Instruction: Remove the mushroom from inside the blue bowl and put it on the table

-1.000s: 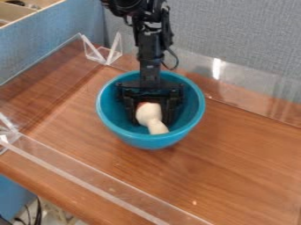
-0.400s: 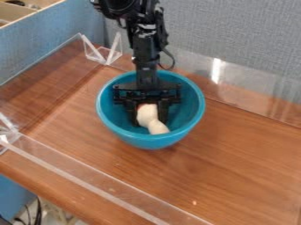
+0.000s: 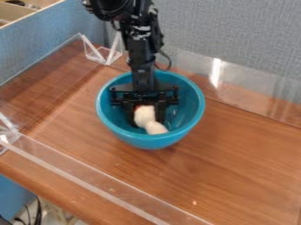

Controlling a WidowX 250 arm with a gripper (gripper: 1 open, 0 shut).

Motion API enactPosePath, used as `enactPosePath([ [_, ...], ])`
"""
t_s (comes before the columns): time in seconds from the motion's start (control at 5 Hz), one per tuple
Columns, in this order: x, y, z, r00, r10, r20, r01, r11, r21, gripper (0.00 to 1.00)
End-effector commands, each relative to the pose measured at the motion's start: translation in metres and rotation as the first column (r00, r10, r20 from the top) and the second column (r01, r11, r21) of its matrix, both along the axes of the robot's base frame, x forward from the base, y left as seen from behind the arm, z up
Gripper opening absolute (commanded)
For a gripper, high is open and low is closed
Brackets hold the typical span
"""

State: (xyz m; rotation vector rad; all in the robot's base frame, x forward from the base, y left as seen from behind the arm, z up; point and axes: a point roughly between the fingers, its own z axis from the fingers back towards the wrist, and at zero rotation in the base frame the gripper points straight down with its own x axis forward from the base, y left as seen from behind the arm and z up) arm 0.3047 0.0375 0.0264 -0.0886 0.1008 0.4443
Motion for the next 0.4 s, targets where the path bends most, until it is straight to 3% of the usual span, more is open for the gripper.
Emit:
enactPosePath([
  [0.0, 0.0037, 0.0094, 0.008, 1.0, -0.008, 0.029, 0.007, 1.0, 0.004, 0.0],
  [0.2, 0.0071, 0.0086, 0.0065, 0.999, -0.036, 0.032, 0.036, 0.999, 0.002, 0.0],
])
